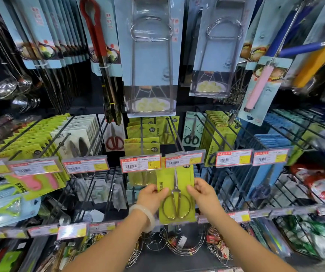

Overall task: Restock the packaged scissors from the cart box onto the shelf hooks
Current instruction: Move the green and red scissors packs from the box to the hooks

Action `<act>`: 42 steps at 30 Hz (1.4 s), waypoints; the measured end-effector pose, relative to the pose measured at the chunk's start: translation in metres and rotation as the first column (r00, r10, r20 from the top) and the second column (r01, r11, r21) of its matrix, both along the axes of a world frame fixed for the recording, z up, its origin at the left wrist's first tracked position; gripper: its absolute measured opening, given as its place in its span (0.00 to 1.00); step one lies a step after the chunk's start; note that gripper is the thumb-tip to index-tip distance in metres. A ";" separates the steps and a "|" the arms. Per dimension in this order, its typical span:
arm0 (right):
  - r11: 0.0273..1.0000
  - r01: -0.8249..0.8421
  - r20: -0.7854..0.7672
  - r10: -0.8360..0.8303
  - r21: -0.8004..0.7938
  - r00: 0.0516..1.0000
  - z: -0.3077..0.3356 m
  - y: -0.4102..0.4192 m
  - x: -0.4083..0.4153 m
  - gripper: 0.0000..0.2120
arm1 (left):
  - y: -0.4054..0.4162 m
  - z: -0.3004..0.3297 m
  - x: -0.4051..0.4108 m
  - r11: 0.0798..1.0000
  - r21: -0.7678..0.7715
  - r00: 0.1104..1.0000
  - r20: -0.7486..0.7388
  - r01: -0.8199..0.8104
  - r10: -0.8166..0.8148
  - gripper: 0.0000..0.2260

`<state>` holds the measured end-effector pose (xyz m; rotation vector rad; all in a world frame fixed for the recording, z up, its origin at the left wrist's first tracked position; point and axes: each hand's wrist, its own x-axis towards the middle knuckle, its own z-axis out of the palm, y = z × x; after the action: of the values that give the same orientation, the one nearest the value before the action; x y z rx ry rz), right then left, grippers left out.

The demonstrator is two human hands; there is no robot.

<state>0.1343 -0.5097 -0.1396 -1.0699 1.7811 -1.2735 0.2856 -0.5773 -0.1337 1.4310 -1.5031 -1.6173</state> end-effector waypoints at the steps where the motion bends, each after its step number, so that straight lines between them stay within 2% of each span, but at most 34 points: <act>1: 1.000 0.018 0.014 -0.018 -0.012 1.000 0.002 -0.002 -0.002 0.03 | -0.002 0.003 -0.004 0.999 -0.032 1.000 0.031 -0.001 0.002 0.07; 8: 0.998 0.063 0.081 -0.064 0.018 0.995 -0.001 -0.007 -0.006 0.05 | -0.008 0.006 -0.014 0.998 -0.051 0.997 0.077 0.026 -0.022 0.07; 14: 0.994 0.110 0.119 -0.108 -0.012 0.987 -0.003 -0.005 -0.004 0.03 | -0.006 0.005 -0.016 0.998 -0.055 0.999 0.035 0.025 -0.023 0.06; 17: 0.993 0.119 0.084 -0.118 -0.012 0.989 -0.002 -0.008 -0.007 0.11 | -0.008 0.009 -0.019 0.995 -0.093 0.999 0.039 0.027 -0.024 0.05; 20: 0.994 0.109 0.044 -0.110 0.026 0.993 -0.003 -0.014 -0.009 0.11 | -0.009 0.005 -0.023 0.996 -0.094 0.998 0.058 -0.004 0.010 0.05; 22: 0.991 0.113 0.005 -0.114 0.068 0.994 -0.004 -0.020 -0.011 0.13 | -0.011 0.004 -0.025 0.995 -0.102 0.992 0.124 0.007 0.006 0.08; 26: 0.979 0.137 -0.072 -0.128 0.152 0.989 -0.004 -0.037 -0.016 0.15 | -0.020 0.008 -0.030 0.993 -0.093 0.957 0.287 0.073 -0.044 0.23; 29: 0.950 0.164 -0.127 -0.134 0.267 0.983 -0.001 -0.043 -0.016 0.11 | -0.026 0.008 -0.032 0.989 -0.028 0.872 0.477 0.143 -0.112 0.28; 32: 0.910 0.185 -0.142 -0.142 0.370 0.980 -0.007 -0.036 -0.017 0.26 | -0.022 -0.005 -0.032 0.967 0.126 0.770 0.586 0.220 -0.251 0.21; 34: 0.892 0.158 -0.175 -0.090 0.423 0.980 -0.019 -0.023 -0.015 0.28 | -0.013 -0.021 -0.034 0.920 0.168 0.633 0.682 0.354 -0.368 0.15; 36: 0.863 0.132 -0.195 -0.040 0.488 0.980 -0.036 -0.005 -0.012 0.27 | -0.002 -0.039 -0.042 0.827 0.182 0.429 0.784 0.533 -0.449 0.17; 38: 0.831 0.156 -0.206 -0.050 0.535 0.977 -0.051 0.018 -0.011 0.24 | 0.016 -0.050 -0.054 0.717 0.209 0.251 0.842 0.665 -0.478 0.21; 41: 0.795 0.188 -0.189 -0.093 0.577 0.978 -0.069 0.061 -0.018 0.08 | 0.042 -0.064 -0.077 0.617 0.182 0.196 0.847 0.766 -0.493 0.25; 42: 0.776 0.209 -0.197 -0.112 0.595 0.974 -0.073 0.078 -0.023 0.07 | 0.051 -0.066 -0.087 0.568 0.187 0.158 0.850 0.801 -0.503 0.28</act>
<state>0.1113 -0.4320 -0.2124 -0.6525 2.2240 -0.6101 0.1988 -0.5261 -0.1992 1.4963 -3.2363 -0.8146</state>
